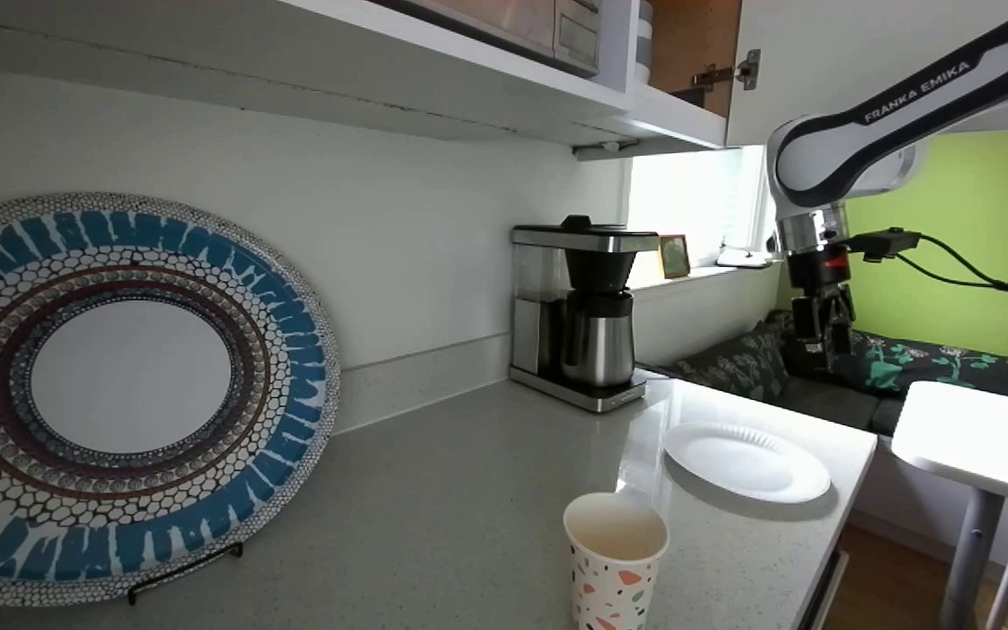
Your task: Put the white plate into the cupboard
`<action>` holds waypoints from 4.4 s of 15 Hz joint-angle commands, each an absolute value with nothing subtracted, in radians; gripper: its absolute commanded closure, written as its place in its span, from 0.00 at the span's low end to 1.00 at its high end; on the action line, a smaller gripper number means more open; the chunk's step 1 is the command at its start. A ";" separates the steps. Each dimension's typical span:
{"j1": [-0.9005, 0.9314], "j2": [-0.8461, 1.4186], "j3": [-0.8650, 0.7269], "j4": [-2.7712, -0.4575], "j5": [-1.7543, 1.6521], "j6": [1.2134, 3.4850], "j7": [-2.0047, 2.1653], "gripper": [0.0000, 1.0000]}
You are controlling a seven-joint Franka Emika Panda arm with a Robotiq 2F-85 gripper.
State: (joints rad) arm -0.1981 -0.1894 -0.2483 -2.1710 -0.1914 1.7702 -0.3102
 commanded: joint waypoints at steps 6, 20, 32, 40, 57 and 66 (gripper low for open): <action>-0.254 0.043 -0.351 -2.144 0.229 1.852 -0.802 0.00; -0.412 0.291 -0.294 -2.022 0.522 1.736 -0.884 0.00; -0.455 0.373 -0.272 -1.949 0.589 1.646 -0.843 0.99; -0.460 0.348 -0.255 -1.936 0.611 1.568 -0.857 1.00; -0.353 -0.130 -0.291 -2.374 0.742 1.804 -0.657 1.00; -0.462 -0.567 -0.300 -2.710 0.722 2.027 -0.558 1.00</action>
